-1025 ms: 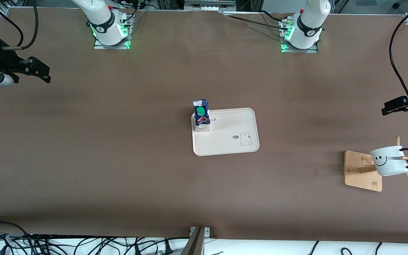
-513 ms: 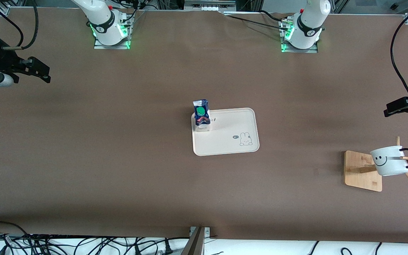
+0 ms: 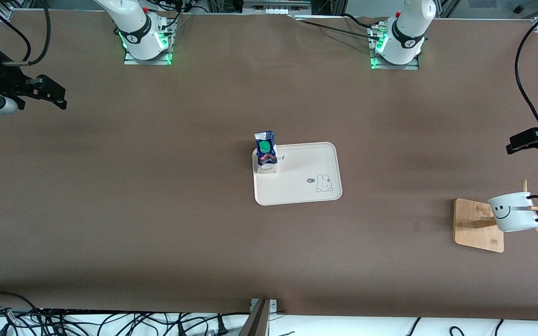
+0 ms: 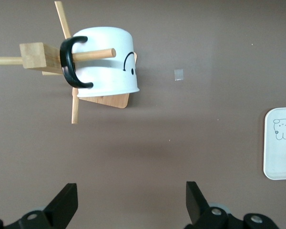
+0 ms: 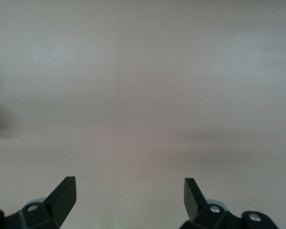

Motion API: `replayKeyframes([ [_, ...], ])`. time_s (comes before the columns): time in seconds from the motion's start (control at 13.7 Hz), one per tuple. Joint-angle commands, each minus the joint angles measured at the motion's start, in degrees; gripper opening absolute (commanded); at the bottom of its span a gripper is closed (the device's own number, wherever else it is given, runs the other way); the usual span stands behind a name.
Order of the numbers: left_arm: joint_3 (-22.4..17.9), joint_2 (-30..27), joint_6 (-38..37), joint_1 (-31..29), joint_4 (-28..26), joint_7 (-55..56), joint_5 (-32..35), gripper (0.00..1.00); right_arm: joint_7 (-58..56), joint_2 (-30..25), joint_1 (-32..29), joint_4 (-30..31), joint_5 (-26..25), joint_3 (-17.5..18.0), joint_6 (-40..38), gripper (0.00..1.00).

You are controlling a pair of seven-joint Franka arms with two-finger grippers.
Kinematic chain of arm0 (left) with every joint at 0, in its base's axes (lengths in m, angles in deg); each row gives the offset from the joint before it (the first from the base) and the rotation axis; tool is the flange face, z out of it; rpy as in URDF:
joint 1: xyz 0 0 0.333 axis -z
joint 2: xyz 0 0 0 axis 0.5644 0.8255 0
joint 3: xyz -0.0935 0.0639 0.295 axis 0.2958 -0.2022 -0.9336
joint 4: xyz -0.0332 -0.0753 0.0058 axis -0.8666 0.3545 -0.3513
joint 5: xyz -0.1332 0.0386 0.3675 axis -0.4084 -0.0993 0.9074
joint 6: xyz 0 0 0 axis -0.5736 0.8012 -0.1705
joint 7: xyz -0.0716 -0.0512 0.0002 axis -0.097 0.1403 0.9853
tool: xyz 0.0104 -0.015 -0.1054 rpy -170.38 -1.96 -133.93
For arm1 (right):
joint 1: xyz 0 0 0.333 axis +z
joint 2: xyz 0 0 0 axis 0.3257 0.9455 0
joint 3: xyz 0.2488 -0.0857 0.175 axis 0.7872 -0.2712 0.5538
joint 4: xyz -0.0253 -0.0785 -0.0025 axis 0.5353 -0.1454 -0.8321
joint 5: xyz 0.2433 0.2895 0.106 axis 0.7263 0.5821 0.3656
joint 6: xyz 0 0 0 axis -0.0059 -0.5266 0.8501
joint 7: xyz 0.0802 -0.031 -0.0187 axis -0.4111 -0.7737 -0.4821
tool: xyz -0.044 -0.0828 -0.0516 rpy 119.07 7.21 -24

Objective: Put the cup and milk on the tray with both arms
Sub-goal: 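Move the left gripper down toward the white mug on the stand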

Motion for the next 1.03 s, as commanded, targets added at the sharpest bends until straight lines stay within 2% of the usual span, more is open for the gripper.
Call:
replayKeyframes([
  [0.0, 0.32, 0.88, 5.55, -0.92, -0.76, -0.16, -1.26, 1.00, 0.05, 0.49, -0.37, -1.16, -0.49, 0.32, -0.23, 1.00],
  [0.15, 0.32, 0.62, 14.14, -1.36, -4.10, 0.19, -1.43, 1.00, 0.05, 0.49, -0.37, -1.16, -0.49, 0.32, -0.23, 1.00],
  [0.29, 0.32, 0.44, 19.44, -1.80, -6.83, 2.11, -2.04, 1.00, 0.05, 0.49, -0.37, -1.16, -0.49, 0.32, -0.23, 1.00],
  [0.44, 0.32, 0.09, 19.99, -3.11, -8.59, 8.16, -5.46, 1.00, 0.05, 0.49, -0.37, -1.16, -0.49, 0.32, -0.23, 1.00],
  [0.66, 0.32, 0.09, 21.82, -6.18, -11.05, 10.83, -12.83, 1.00, 0.05, 0.49, -0.37, -1.16, -0.49, 0.32, -0.23, 1.00],
  [0.95, 0.32, -4.38, 33.76, -7.69, -22.54, 12.22, -18.56, 1.00, 0.05, 0.49, -0.37, -1.16, -0.49, 0.32, -0.23, 1.00],
])
